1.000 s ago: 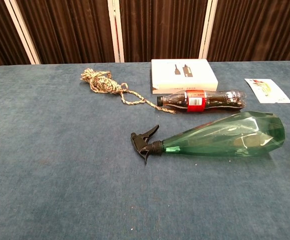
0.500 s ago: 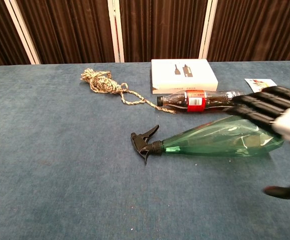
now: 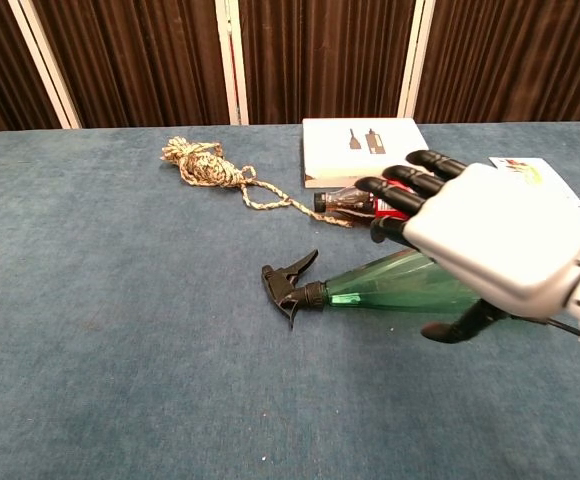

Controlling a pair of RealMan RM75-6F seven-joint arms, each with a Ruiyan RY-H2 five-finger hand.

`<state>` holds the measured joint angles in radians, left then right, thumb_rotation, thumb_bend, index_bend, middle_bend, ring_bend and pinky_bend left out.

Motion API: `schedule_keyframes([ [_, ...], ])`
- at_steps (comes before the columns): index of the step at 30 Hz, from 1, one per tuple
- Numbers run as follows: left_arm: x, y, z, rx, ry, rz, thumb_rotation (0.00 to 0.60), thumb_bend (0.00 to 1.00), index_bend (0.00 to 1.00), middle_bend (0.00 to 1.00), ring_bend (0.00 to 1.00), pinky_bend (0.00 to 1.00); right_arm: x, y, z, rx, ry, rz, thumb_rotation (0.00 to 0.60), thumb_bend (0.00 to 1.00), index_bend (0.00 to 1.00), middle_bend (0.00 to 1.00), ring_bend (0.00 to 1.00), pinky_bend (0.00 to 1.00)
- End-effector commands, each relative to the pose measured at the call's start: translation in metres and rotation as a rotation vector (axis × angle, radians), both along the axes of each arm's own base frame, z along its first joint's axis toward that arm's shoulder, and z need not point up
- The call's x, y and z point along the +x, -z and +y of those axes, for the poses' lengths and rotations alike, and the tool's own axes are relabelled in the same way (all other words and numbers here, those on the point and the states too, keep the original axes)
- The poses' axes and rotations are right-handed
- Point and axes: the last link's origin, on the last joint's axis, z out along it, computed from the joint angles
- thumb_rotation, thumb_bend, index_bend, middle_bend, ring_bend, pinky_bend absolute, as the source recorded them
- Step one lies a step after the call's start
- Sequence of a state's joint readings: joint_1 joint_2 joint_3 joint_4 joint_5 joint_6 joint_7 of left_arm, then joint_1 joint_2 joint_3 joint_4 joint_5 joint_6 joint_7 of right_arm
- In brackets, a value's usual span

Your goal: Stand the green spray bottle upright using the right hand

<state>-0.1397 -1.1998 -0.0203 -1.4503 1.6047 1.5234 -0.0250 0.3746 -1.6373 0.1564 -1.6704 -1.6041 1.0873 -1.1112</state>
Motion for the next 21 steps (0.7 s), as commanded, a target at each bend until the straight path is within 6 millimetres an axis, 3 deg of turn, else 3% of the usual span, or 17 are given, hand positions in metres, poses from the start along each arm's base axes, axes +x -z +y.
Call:
schedule_keyframes([
  [1, -0.001, 0.001, 0.004, -0.003, -0.015, 0.003, 0.6, 0.02, 0.0, 0.0, 0.0, 0.05, 0.005, 0.015, -0.012, 0.011, 0.007, 0.037, 0.6, 0.2, 0.27, 0.0, 0.0, 0.0],
  [7, -0.003, 0.001, 0.008, -0.003, -0.028, 0.001, 0.6, 0.03, 0.0, 0.0, 0.0, 0.05, 0.004, 0.026, -0.027, 0.005, 0.02, 0.106, 0.6, 0.26, 0.28, 0.0, 0.0, 0.0],
  [21, -0.006, 0.002, 0.017, -0.01, -0.058, 0.004, 0.6, 0.04, 0.0, 0.0, 0.0, 0.05, -0.014, 0.039, -0.05, -0.026, 0.062, 0.252, 0.6, 0.26, 0.27, 0.0, 0.0, 0.0],
])
